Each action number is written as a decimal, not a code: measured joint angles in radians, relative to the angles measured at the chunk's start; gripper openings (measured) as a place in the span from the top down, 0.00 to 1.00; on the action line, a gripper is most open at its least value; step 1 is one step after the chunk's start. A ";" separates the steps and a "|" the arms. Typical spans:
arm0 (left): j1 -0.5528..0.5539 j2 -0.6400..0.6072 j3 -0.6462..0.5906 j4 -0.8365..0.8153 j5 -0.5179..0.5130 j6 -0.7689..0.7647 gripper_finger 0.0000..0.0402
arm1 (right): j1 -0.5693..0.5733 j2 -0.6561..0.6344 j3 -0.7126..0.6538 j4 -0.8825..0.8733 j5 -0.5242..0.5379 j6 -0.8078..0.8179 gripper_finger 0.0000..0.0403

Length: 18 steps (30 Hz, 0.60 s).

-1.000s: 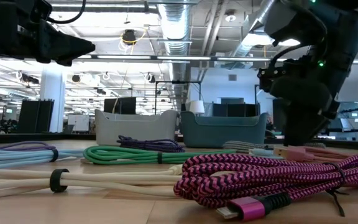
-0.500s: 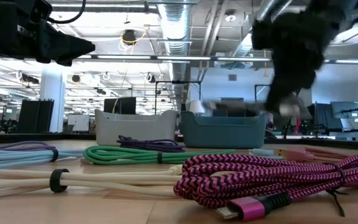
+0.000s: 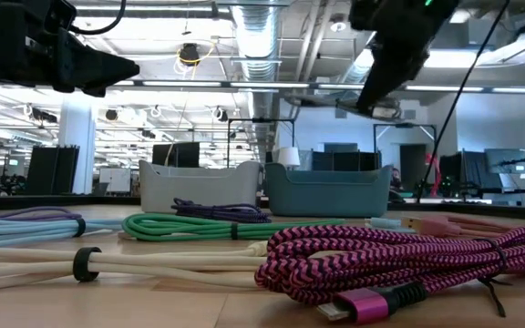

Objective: Pick & Place USB Port
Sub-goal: Put the white patterned charger cable into the green bin

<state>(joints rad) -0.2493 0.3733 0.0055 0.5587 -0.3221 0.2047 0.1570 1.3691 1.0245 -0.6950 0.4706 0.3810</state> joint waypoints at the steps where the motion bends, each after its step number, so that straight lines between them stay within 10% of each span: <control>1: 0.000 0.000 0.000 0.000 0.000 0.000 0.80 | -0.022 0.010 0.000 0.001 0.000 -0.027 0.99; 18: 0.000 0.001 0.000 0.000 0.000 0.000 0.80 | -0.327 0.187 0.000 0.105 -0.168 -0.312 0.99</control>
<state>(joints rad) -0.2491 0.3739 0.0055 0.5589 -0.3218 0.2047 -0.1696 1.5564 1.0245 -0.5905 0.3026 0.0686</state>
